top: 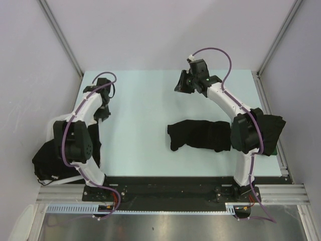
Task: Fold and stack the t-shirts
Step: Move the tshirt to the center of the board, then flatten out the tshirt
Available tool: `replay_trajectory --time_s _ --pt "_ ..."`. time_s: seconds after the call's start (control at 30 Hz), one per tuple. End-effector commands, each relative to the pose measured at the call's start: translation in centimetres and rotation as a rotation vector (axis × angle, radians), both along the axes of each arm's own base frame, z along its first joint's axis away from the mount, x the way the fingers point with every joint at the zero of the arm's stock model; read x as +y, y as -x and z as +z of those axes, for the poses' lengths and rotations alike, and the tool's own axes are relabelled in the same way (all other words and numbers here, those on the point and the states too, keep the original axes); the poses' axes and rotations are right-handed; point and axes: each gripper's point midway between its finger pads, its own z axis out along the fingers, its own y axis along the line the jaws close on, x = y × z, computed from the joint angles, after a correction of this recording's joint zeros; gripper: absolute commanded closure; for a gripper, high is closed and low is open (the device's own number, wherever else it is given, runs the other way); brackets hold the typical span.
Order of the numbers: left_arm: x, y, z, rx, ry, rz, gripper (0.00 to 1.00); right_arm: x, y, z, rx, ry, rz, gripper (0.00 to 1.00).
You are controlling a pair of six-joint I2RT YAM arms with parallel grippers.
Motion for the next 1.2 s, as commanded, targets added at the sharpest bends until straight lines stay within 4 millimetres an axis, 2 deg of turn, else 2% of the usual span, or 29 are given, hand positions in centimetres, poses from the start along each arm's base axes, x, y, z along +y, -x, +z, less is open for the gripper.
replay_trajectory --time_s 0.0,0.07,0.17,0.33,0.5,0.53,0.67,0.7,0.73,0.77,0.83,0.93,0.97,1.0,1.03,1.07,1.1,1.17 --pt "-1.2 1.6 -1.2 0.091 0.078 0.011 0.61 0.2 -0.5 2.5 -0.059 -0.023 -0.004 0.72" --pt "-1.1 1.3 -0.7 0.065 0.072 0.011 0.50 0.1 -0.4 2.4 -0.056 -0.021 -0.005 0.72" --pt "-1.2 0.5 0.5 0.002 0.070 0.003 0.42 0.1 -0.4 2.4 -0.057 -0.019 -0.003 0.72" --pt "-1.2 -0.7 3.4 -0.107 0.059 -0.021 0.34 -0.6 -0.7 3.1 -0.093 0.028 -0.018 0.71" --pt "-2.7 -1.4 6.8 -0.220 0.049 -0.085 0.30 -2.2 -0.5 3.4 -0.144 0.185 -0.032 0.69" --pt "-3.0 -1.5 7.3 -0.235 0.049 -0.098 0.30 -2.0 -0.2 3.3 -0.146 0.203 -0.021 0.69" --pt "-6.0 -2.3 9.3 -0.312 0.095 -0.203 0.30 -4.0 0.5 4.0 -0.192 0.348 -0.080 0.67" --pt "-7.0 -2.3 9.6 -0.323 0.129 -0.232 0.29 -5.2 0.4 4.4 -0.213 0.398 -0.129 0.66" --pt "-7.6 -2.2 9.7 -0.329 0.146 -0.252 0.29 -5.3 0.6 4.7 -0.233 0.430 -0.129 0.66" --pt "-8.7 -2.6 9.9 -0.349 0.170 -0.287 0.29 -6.4 0.8 5.9 -0.266 0.467 -0.172 0.64" --pt "-10.8 -2.2 10.0 -0.370 0.246 -0.346 0.28 -7.0 1.2 6.4 -0.295 0.512 -0.192 0.64" --pt "-14.4 -2.4 11.2 -0.486 0.372 -0.438 0.26 -8.9 1.8 7.0 -0.303 0.568 -0.275 0.48" --pt "-15.4 -2.3 11.4 -0.519 0.418 -0.443 0.25 -9.5 2.2 6.9 -0.292 0.585 -0.281 0.39" --pt "-15.9 -2.2 11.6 -0.550 0.453 -0.440 0.22 -9.8 2.5 7.2 -0.291 0.586 -0.286 0.36" --pt "-17.7 -2.2 11.4 -0.595 0.546 -0.484 0.14 -10.2 2.9 6.9 -0.280 0.598 -0.288 0.31" --pt "-18.3 -1.8 12.3 -0.640 0.597 -0.491 0.11 -10.4 3.3 6.7 -0.271 0.599 -0.275 0.24" --pt "-19.0 -1.6 12.4 -0.655 0.637 -0.504 0.10 -10.6 3.7 7.1 -0.273 0.594 -0.275 0.22" --pt "-20.7 -1.2 12.0 -0.666 0.723 -0.544 0.10 -11.0 4.3 6.6 -0.251 0.602 -0.265 0.13"
